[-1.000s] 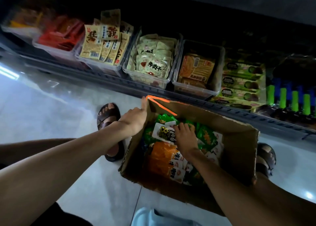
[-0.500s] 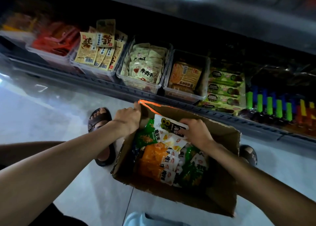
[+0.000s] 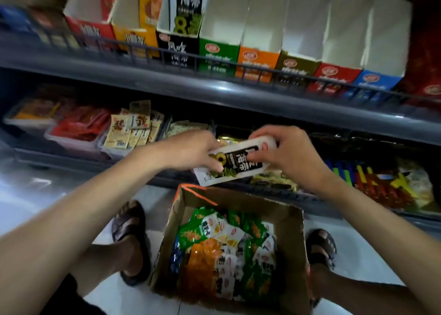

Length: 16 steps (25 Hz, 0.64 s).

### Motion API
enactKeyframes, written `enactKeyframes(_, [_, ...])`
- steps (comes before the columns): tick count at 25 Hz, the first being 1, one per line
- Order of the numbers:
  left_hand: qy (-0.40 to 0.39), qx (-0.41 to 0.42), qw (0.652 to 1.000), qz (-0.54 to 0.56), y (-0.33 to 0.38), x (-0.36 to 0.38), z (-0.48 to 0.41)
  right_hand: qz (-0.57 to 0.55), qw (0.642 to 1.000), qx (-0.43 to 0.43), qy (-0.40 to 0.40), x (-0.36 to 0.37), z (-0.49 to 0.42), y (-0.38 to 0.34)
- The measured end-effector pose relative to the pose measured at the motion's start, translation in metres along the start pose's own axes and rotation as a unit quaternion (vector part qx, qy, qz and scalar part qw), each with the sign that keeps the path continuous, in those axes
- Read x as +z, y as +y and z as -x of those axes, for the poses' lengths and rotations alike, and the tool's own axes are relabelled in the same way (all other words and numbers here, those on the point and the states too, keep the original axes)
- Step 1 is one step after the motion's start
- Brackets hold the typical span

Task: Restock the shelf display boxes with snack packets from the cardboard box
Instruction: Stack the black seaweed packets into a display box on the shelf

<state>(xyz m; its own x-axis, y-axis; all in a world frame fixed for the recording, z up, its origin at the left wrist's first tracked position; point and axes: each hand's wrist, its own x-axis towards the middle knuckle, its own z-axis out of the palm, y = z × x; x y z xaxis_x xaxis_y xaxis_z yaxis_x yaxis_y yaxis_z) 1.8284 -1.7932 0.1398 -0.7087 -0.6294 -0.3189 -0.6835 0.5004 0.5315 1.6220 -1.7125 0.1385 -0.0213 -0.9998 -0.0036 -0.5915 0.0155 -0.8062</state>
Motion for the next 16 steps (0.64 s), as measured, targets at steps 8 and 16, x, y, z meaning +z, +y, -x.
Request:
enactKeyframes(8, [0.115,0.039,0.938,0.324,0.009,-0.064,0.023,-0.272,0.957,0.011,0.103,-0.019,-0.021,-0.065])
enactKeyframes(16, [0.410,-0.050,0.891,0.187,-0.002,-0.097,0.015,-0.189,0.956,-0.112,0.196,-0.044,-0.110,-0.155])
